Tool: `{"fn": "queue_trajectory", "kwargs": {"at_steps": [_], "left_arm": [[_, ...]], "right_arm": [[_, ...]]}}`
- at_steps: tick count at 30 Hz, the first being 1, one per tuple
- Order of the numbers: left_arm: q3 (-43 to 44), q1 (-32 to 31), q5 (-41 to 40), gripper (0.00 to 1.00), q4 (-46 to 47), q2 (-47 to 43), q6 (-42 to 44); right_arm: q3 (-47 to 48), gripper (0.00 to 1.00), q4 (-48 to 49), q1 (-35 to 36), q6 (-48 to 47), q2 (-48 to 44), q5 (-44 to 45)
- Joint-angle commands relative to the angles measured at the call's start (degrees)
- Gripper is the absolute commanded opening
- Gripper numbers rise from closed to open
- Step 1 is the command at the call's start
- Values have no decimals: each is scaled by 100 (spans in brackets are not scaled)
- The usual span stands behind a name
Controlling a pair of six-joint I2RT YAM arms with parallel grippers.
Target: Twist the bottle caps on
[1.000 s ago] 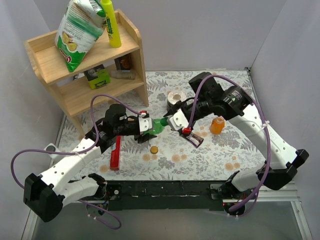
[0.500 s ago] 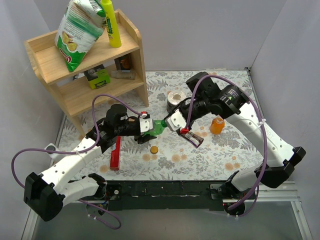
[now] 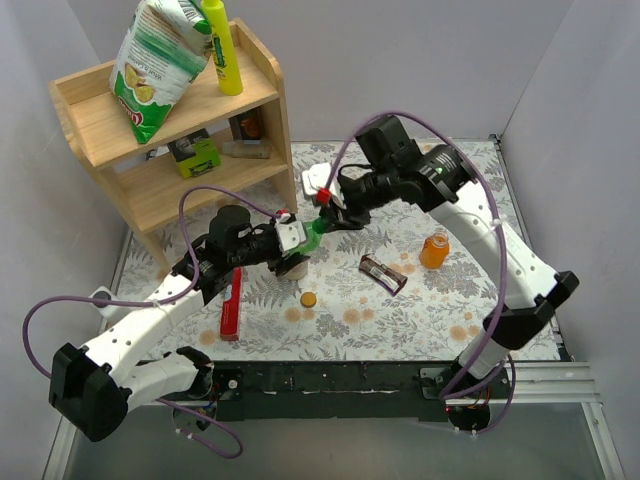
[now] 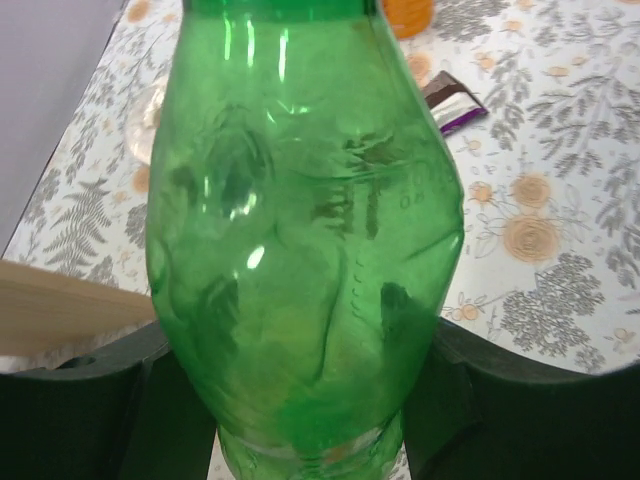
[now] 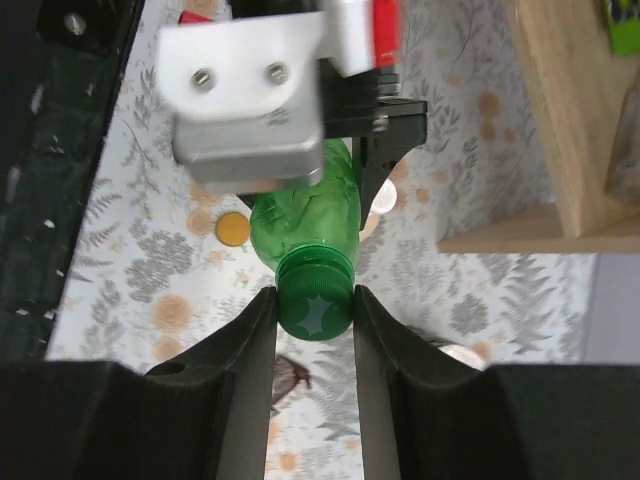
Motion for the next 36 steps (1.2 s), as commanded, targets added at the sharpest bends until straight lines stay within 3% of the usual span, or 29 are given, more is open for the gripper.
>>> {"fn": "queue_trajectory", "kwargs": {"at_steps": [1,3,6,9,15,16,18,19,22,23,27,29,30,36], "left_arm": [[252,-89,-340,0,978,35,-204],[252,-107,-480,0,1021,44,-213],[182,-142,-875,0,1293,44,-283],[182,-177,-1245,0,1364,61,-301],[129,-195,-1623,0,1278,44,-336],[120,-195,-1624,0,1224,44,-353],[129,-195,-1597,0,1084,52,-388],[146,-186,-1554,0,857,44,-415],[217,-186,-1142,0,285,0,-441],[278,-186,-1027,0,109,-26,-441],[576,-186,-369,0,-891,-35,-354],[839,-186,-96,0,-1314,43,-143],[928,-186,45,0,-1708,79,84],[1473,-186,758,0,-2817,386,1069]], "right_arm": [[1069,23,-536,52,2025,1086,-320],[1904,19,-1002,43,2707,1702,-348],[2101,1,-987,-53,3552,2020,-374],[1645,1,-566,-203,4038,1932,-647],[1599,1,-380,-273,4382,1818,-410],[1738,10,-380,-290,4365,1809,-314],[1906,38,-380,-369,4137,1748,-286],[2072,59,-406,-457,4032,1687,-382],[1847,84,-398,-519,3110,1134,-637],[1332,89,-250,-519,2803,602,-647],[-288,93,1136,-519,2170,-895,-401],[-920,97,1281,-519,1652,-1457,-400],[-1045,96,1229,-519,1040,-1556,-444],[-1012,75,605,-475,-222,-1505,-655]]}}
